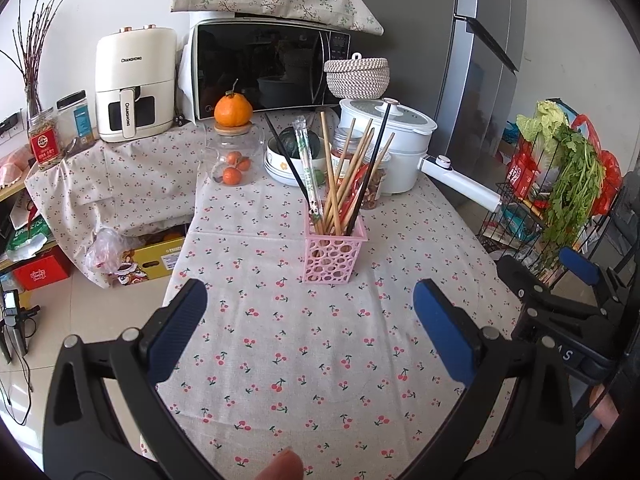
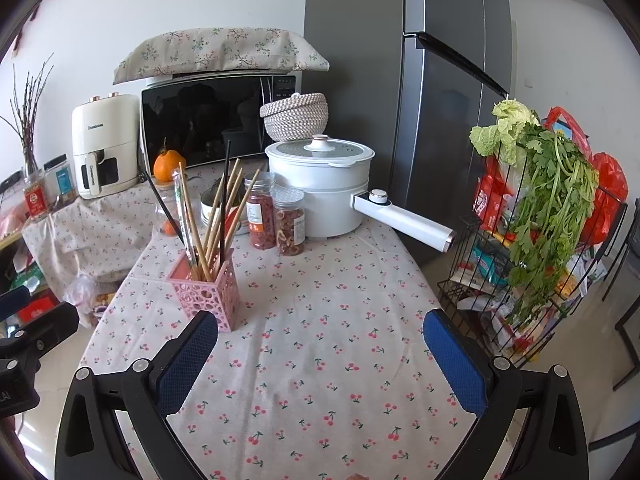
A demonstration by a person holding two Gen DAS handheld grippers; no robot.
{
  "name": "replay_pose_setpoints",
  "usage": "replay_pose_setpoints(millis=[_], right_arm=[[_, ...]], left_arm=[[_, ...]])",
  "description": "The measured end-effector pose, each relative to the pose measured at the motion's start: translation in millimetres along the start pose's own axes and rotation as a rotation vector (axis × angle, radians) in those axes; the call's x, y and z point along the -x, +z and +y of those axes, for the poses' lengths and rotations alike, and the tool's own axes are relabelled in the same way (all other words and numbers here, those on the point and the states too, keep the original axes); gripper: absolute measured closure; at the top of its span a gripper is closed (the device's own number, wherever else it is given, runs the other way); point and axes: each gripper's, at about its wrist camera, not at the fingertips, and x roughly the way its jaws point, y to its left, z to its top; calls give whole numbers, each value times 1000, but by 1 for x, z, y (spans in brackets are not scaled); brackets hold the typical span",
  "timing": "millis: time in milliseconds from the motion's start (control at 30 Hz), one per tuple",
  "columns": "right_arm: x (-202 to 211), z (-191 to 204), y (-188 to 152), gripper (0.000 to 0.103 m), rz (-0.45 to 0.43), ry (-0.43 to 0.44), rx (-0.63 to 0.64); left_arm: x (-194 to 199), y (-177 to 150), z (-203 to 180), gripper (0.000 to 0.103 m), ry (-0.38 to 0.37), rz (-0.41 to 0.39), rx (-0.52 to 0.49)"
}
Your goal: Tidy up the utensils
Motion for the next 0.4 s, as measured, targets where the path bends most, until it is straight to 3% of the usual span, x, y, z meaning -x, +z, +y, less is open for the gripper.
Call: replay_pose_setpoints(millis=[400], right_arm=[[-7, -4, -3, 0, 26, -8, 0]], left_arm=[[-6, -3, 0, 1, 12, 43, 12]])
